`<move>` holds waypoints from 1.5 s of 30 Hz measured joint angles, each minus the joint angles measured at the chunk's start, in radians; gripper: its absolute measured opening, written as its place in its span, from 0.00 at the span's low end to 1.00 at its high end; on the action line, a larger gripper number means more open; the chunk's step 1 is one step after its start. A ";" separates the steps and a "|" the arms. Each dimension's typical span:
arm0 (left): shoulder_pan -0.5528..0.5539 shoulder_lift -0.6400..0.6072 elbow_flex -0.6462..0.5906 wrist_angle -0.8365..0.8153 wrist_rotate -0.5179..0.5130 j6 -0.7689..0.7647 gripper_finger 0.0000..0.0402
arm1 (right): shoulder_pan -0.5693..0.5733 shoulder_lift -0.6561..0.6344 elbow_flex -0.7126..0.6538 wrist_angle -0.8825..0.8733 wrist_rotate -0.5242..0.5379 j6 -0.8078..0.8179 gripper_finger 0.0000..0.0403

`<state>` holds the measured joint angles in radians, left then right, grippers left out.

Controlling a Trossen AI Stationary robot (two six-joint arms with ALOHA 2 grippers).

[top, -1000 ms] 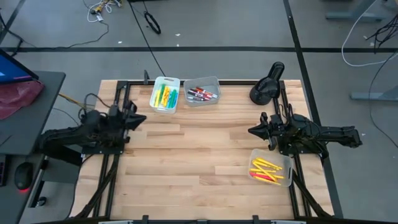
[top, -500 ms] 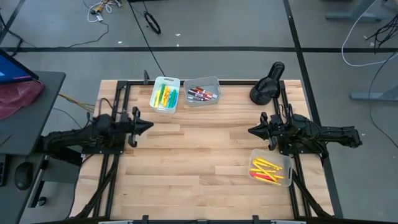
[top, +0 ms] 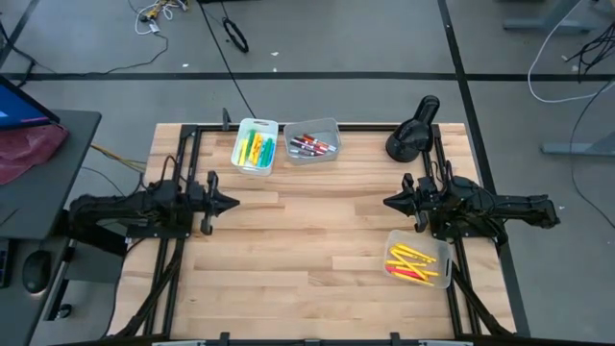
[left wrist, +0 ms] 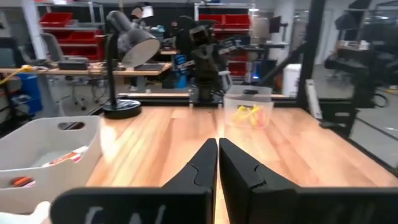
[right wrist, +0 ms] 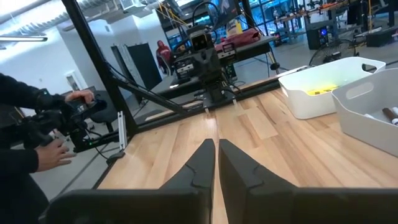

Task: Pick & Place Markers
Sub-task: Return to Home Position

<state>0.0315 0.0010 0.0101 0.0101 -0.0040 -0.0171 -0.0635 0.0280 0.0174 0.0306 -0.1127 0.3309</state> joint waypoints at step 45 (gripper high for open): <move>-0.022 0.011 -0.002 0.084 -0.001 -0.337 0.05 | 0.105 -0.028 0.003 -0.020 0.107 -0.466 0.06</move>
<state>0.0100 0.0124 0.0078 0.0937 -0.0048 -0.3546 0.0410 0.0002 0.0200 0.0110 -0.0055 -0.1350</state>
